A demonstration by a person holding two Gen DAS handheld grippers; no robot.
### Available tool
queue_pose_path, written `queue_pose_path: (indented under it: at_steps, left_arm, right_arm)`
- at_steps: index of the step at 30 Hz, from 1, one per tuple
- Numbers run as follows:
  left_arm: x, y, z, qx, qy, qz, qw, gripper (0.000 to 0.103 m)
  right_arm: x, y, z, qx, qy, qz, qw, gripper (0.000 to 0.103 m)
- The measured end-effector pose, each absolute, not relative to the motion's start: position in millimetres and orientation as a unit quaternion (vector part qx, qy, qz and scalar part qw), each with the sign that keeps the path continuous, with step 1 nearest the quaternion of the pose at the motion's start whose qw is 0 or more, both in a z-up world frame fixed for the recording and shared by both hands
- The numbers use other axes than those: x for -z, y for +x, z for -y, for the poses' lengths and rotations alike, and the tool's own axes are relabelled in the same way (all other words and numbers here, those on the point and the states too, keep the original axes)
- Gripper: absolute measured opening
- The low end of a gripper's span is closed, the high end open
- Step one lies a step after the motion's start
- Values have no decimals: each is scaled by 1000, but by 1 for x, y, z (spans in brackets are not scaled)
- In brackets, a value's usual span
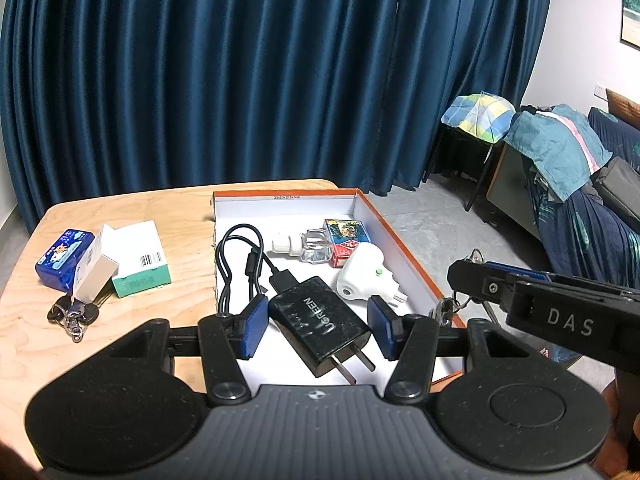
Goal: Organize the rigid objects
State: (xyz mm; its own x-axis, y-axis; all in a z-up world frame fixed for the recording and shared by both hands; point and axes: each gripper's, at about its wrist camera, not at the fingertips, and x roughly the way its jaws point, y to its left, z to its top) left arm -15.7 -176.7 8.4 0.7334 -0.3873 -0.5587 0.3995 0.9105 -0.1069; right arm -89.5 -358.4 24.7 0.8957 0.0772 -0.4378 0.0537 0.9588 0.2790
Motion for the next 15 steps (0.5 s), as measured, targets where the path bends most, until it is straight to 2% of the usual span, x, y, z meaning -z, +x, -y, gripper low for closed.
queue_pose_path:
  at_steps: [15]
  left_arm:
    - [-6, -15, 176, 210, 10, -301, 930, 55]
  right_arm:
    - [-23, -90, 359, -8, 143, -231, 962, 37]
